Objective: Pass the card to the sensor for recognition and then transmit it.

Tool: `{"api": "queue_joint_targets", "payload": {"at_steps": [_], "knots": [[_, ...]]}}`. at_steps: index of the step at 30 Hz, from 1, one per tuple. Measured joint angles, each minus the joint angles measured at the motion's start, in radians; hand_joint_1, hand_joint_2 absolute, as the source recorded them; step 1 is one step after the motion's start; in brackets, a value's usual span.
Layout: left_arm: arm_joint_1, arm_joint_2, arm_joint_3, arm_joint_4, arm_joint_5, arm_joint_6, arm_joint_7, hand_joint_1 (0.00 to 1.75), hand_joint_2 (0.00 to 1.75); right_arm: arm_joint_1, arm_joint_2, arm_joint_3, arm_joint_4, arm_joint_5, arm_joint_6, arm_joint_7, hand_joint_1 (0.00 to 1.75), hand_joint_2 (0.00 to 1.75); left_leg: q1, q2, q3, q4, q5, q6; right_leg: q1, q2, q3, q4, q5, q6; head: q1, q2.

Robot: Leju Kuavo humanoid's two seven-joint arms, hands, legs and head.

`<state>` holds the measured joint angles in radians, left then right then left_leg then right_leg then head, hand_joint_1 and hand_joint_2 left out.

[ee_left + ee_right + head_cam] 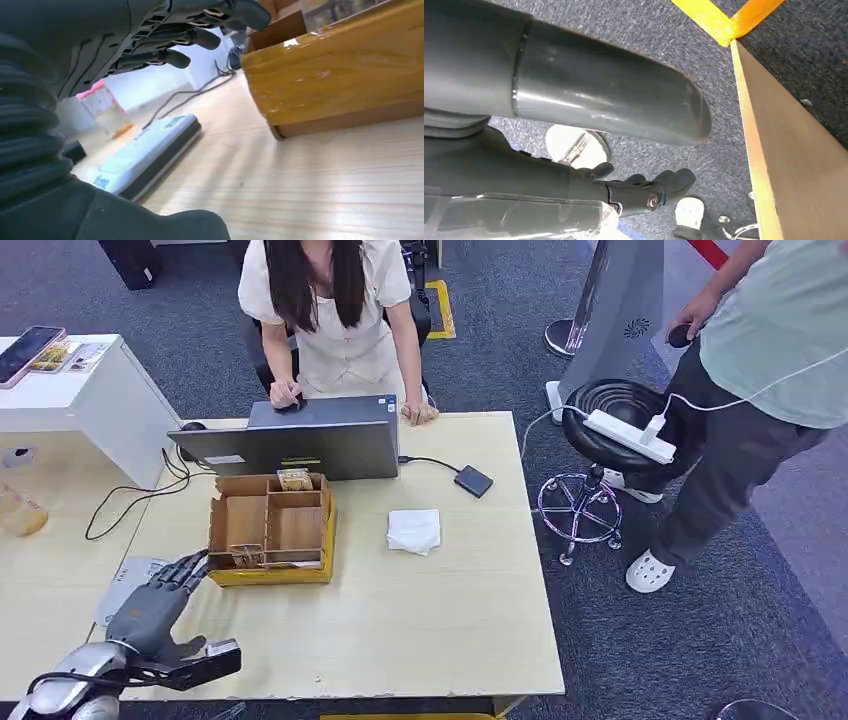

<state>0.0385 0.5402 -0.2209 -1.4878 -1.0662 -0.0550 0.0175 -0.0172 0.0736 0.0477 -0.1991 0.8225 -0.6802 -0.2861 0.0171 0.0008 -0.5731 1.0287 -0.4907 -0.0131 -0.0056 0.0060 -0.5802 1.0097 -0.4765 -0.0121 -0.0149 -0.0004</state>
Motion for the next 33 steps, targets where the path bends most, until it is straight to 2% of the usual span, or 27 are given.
{"api": "queue_joint_targets", "payload": {"at_steps": [7, 22, 28, 33], "knots": [[0.009, 0.024, 0.0, -0.054, 0.087, -0.047, -0.021, 0.0, 1.75, 0.0, 0.0, -0.001, 0.001, 0.0, 0.0, 0.0, 0.0, 0.0, 0.0, 0.0, 0.0, 0.0, 0.0, 0.0, 0.0, 0.0, 0.0, 0.0, 0.0, 0.0, 0.0, 0.0], [0.009, 0.08, 0.0, -0.18, 0.203, -0.082, -0.035, 0.0, 1.75, 0.001, 0.0, -0.019, 0.002, 0.004, 0.0, -0.002, 0.0, 0.0, 0.0, 0.0, 0.0, 0.0, 0.0, 0.0, 0.0, 0.0, 0.0, 0.0, 0.0, 0.0, 0.0, 0.0], [0.033, 0.099, -0.007, -0.23, 0.185, -0.085, -0.036, 0.0, 1.75, 0.001, 0.0, -0.026, 0.002, 0.005, 0.0, -0.002, 0.0, 0.0, 0.0, 0.0, 0.0, 0.0, 0.0, 0.0, 0.0, 0.0, 0.0, 0.0, 0.0, 0.0, 0.0, 0.0], [0.068, 0.133, -0.024, -0.268, 0.148, -0.074, -0.042, 0.0, 1.75, 0.002, 0.0, -0.029, 0.002, 0.006, 0.0, 0.0, 0.0, 0.0, 0.0, 0.0, 0.0, 0.0, 0.0, 0.0, 0.0, 0.0, 0.0, 0.0, 0.0, 0.0, 0.0, 0.0]]}}
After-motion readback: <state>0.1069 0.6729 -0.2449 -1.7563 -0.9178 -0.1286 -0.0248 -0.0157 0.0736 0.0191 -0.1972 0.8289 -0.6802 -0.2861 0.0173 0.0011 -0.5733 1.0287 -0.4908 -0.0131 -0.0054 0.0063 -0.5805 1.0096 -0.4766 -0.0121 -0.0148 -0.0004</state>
